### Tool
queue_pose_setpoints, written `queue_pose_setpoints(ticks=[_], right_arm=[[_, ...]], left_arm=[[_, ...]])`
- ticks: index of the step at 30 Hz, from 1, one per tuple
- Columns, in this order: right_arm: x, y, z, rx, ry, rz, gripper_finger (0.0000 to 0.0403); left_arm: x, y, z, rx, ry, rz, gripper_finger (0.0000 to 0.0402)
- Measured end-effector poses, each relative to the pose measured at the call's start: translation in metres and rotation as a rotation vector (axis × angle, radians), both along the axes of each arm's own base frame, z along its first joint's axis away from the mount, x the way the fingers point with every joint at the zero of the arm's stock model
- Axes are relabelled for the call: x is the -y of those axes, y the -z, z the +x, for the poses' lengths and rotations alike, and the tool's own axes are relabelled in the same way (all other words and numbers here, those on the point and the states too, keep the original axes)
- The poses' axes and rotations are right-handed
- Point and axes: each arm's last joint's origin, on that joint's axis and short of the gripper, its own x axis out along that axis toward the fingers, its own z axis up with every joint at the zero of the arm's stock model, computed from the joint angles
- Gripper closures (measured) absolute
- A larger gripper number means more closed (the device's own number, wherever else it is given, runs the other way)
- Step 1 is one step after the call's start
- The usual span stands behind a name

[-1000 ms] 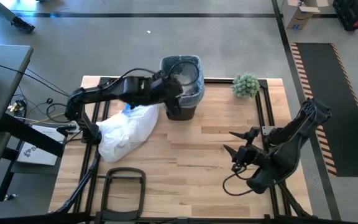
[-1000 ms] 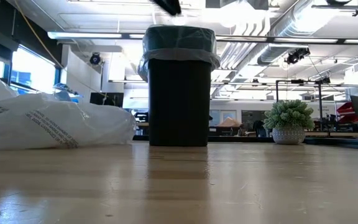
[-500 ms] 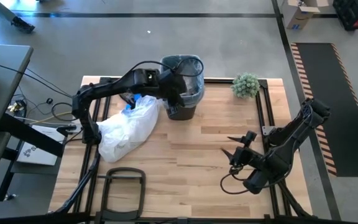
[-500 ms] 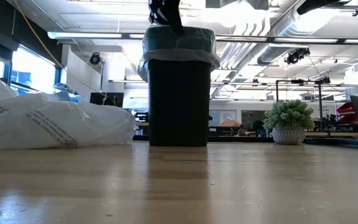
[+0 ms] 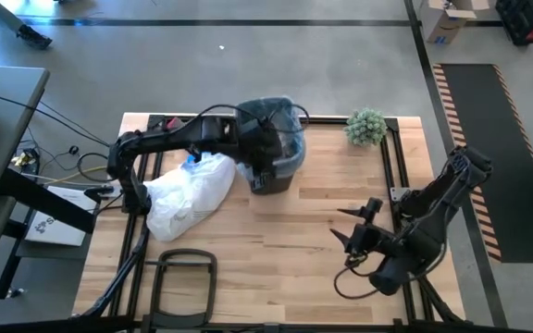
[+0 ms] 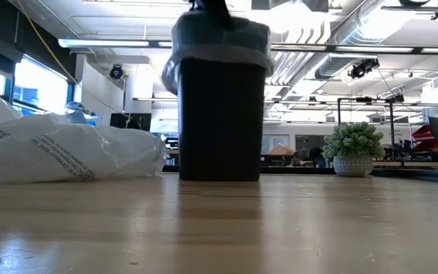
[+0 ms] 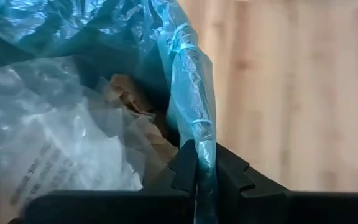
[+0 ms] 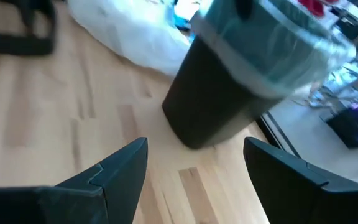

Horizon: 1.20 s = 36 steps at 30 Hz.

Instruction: Place trash/remove bag and relplace

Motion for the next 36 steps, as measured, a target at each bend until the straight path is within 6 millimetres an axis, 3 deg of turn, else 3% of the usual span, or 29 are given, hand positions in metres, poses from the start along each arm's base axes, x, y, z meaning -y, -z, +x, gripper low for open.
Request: queue_pose_setpoints(ticks=[5,8,13,17,22,27,36], right_arm=[[-0.009,-0.032,-0.001,0.04,-0.058,0.031,0.0148],[-0.012,-0.038,-0.004,0.012,-0.106,0.025,0.0148],[-0.014,-0.024,-0.007,-0.054,-0.132,0.045,0.0148],[-0.011,-0.003,-0.009,-0.063,-0.082,0.059,0.0148],[-0.011,0.019,-0.006,-0.08,-0.106,0.025,0.0152],[-0.02,0.02,0.002,-0.068,-0.199,-0.049,0.0178],[-0.036,0.045,0.016,-0.206,-0.304,-0.467,0.0204]], left_arm=[[0.053,0.0,0.001,0.007,0.087,-0.076,0.0394],[0.087,-0.002,-0.002,0.025,0.134,-0.109,0.0396],[0.136,-0.008,-0.005,0.119,0.183,-0.131,0.0393],[0.162,-0.013,-0.009,0.185,0.246,-0.146,0.0393],[0.175,-0.014,-0.011,0.222,0.281,-0.103,0.0393],[0.178,-0.004,-0.004,0.198,0.272,-0.078,0.0393],[0.183,0.015,0.008,0.151,0.288,-0.051,0.0392]])
